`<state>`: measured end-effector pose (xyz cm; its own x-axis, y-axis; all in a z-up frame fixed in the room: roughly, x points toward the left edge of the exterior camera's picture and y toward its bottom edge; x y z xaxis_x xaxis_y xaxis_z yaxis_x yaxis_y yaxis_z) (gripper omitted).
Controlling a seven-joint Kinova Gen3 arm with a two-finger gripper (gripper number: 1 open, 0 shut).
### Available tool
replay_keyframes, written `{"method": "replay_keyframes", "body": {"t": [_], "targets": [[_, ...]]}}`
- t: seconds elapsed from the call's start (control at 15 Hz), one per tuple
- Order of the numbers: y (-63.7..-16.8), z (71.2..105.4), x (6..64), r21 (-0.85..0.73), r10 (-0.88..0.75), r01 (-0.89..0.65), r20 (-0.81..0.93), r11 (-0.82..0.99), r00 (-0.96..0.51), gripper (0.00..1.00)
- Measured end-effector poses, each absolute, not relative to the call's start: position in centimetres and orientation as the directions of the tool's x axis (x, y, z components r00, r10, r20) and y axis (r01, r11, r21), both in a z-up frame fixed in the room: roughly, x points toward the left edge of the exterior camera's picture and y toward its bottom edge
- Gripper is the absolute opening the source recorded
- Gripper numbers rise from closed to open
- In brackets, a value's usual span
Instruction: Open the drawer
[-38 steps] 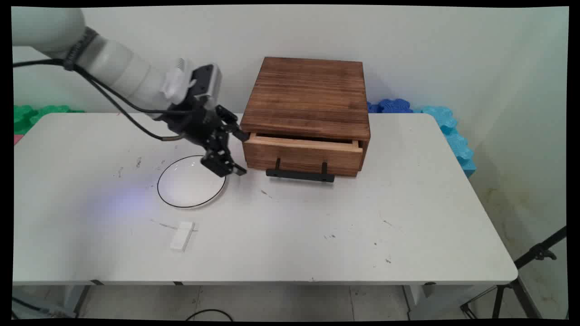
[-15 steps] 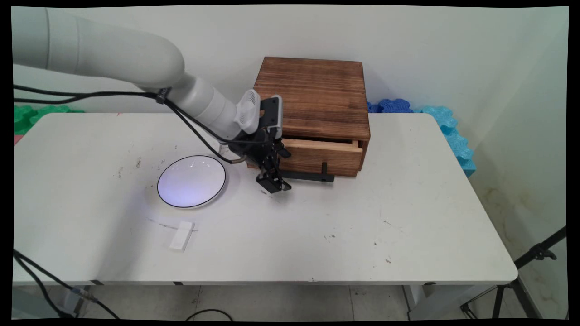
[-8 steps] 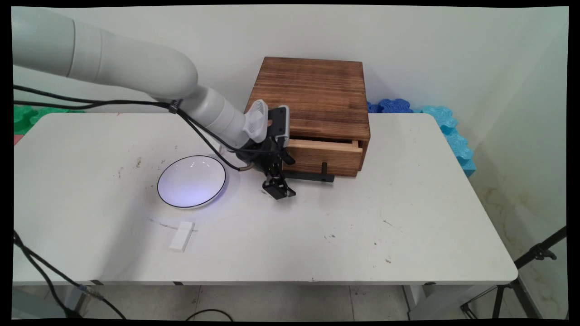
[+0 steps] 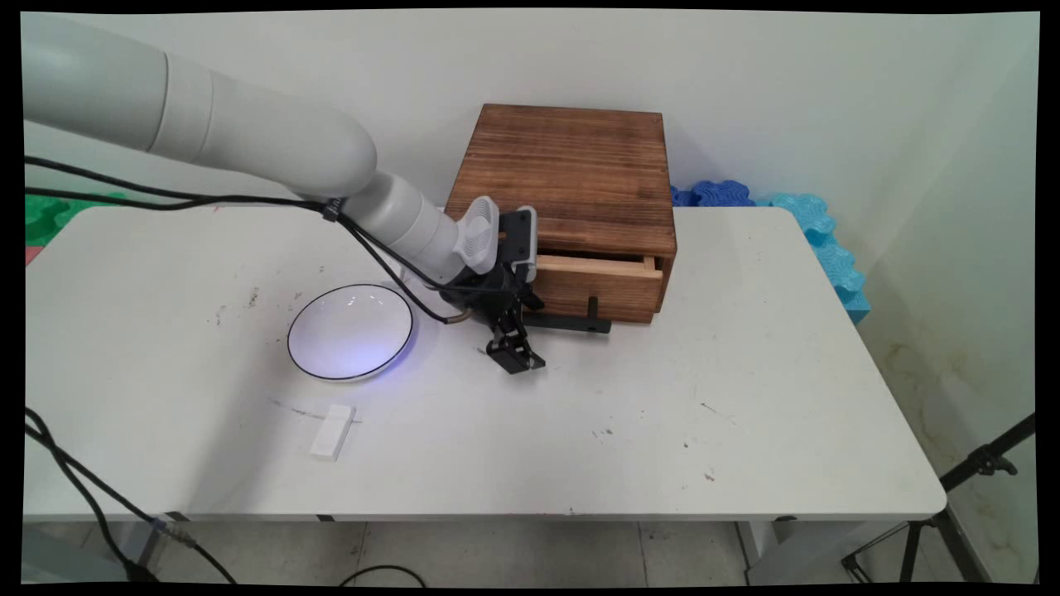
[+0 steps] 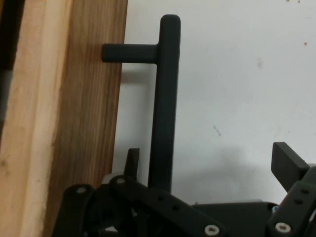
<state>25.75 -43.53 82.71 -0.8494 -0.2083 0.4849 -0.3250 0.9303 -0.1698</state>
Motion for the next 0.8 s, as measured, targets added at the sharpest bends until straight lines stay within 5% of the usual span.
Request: {"method": "replay_keyframes", "body": {"t": [0.8], "targets": [[-42.9, 81.2, 24.8, -0.159, -0.199, -0.307, 0.479, 0.938, -0.855, 1.00]]}}
